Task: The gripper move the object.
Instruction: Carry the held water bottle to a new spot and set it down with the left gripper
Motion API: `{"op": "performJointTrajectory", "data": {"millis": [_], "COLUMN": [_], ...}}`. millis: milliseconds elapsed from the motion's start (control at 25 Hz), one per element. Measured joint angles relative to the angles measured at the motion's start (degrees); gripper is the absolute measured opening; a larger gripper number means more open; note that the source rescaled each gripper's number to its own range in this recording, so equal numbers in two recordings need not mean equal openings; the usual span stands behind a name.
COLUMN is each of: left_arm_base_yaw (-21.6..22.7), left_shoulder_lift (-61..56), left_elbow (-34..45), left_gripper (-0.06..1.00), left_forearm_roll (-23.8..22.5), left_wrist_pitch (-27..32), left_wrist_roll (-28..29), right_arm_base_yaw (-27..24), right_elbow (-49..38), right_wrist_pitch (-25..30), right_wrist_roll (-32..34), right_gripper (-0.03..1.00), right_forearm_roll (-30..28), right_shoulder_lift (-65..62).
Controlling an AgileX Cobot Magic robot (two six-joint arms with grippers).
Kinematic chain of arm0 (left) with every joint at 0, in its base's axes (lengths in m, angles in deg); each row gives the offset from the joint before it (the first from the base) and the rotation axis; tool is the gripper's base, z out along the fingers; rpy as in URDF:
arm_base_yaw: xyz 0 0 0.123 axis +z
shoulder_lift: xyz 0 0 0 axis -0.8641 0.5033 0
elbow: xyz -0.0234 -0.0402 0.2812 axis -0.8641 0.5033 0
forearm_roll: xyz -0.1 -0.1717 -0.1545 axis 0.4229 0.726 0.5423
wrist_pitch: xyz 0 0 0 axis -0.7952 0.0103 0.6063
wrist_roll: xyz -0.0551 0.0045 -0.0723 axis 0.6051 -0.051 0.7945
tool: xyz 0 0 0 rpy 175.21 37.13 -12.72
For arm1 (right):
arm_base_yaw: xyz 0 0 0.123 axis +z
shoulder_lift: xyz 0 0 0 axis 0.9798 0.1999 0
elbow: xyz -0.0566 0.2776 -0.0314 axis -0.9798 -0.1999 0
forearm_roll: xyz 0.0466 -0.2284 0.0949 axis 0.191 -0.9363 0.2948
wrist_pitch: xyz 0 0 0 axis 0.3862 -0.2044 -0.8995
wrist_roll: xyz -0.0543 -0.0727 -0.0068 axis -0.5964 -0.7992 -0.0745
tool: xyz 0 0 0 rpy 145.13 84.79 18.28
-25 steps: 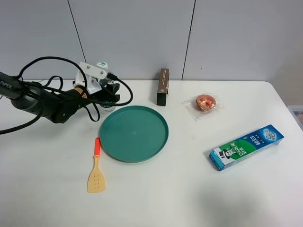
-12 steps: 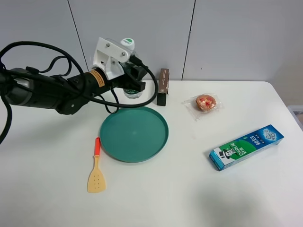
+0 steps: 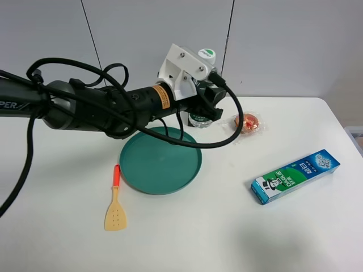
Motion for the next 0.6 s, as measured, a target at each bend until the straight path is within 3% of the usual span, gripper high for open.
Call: {"op": "performJointTrajectory", "data": {"millis": [280, 600], "left_arm_base_yaw": [-3.3, -3.6], "left_shoulder_lift": [7.9, 15.1], "left_elbow": [-7.4, -8.0], "left_gripper": [0.06, 0.06], "left_forearm_roll": [0.0, 0.0], "left_wrist_pitch": [2.6, 0.5], "left_wrist_roll": [1.7, 2.9], "right_arm_base_yaw": [0.0, 0.0], "right_elbow": [0.0, 0.0], "right_wrist_pitch": [0.0, 0.0], "right_wrist_roll": [0.0, 0.0], "right_gripper": [1.00, 1.00], "right_forearm_roll": [0.0, 0.0], "right_shoulder_lift": [0.0, 0.0]}}
